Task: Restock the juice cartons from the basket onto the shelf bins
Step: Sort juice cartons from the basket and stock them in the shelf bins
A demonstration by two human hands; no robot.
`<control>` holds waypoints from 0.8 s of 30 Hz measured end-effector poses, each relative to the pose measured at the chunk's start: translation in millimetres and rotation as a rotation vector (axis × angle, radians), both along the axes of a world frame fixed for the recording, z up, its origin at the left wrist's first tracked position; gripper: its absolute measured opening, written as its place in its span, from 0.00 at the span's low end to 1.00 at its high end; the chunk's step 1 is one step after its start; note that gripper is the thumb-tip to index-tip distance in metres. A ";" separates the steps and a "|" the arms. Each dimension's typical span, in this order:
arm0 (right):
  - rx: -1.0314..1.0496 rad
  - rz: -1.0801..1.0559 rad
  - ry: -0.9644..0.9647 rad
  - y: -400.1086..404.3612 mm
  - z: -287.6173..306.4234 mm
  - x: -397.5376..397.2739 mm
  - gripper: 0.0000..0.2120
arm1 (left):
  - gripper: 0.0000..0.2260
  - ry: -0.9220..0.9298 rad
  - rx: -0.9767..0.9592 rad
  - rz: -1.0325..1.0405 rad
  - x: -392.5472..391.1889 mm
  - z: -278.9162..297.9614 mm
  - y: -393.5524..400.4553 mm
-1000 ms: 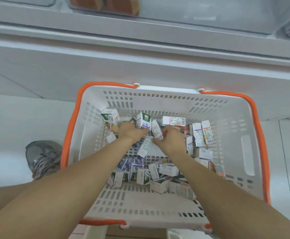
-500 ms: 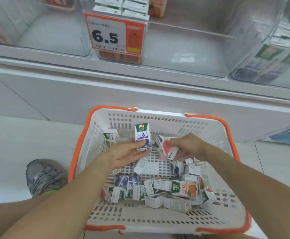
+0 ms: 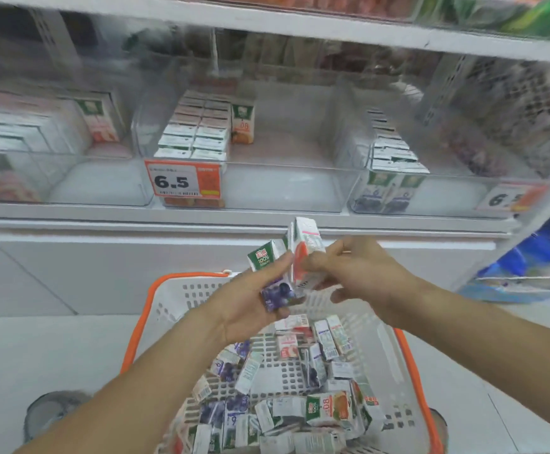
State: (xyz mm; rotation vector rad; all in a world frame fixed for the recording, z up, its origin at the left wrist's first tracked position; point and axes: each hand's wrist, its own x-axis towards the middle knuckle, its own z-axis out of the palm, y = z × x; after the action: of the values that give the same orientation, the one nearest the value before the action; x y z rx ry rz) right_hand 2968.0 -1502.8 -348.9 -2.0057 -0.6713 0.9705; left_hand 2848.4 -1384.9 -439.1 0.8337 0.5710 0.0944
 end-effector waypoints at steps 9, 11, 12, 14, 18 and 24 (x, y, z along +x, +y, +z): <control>0.360 0.126 0.463 5.4 39.2 -2.6 0.19 | 0.33 0.007 0.282 -0.095 -13.9 89.8 49.9; 0.422 0.171 0.555 8.8 42.2 4.1 0.17 | 0.35 0.011 0.328 -0.129 -17.6 108.3 57.0; 0.452 0.194 0.588 10.7 42.4 6.8 0.15 | 0.34 -0.008 0.344 -0.154 -19.1 115.0 59.5; 0.490 0.284 0.659 15.1 40.1 12.7 0.19 | 0.33 -0.032 0.368 -0.205 -23.7 127.4 57.9; 0.514 0.484 0.664 22.6 36.4 21.7 0.28 | 0.33 -0.052 0.298 -0.217 -34.3 125.0 53.5; 0.474 0.416 0.639 29.3 28.6 29.8 0.26 | 0.34 0.013 0.413 -0.209 -32.9 116.7 60.7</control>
State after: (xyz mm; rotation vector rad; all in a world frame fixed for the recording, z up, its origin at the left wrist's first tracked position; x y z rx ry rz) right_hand 2997.8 -1473.5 -320.3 -1.0698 -0.8620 1.4448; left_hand 2815.4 -1324.2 -322.4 1.2918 0.4791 0.0146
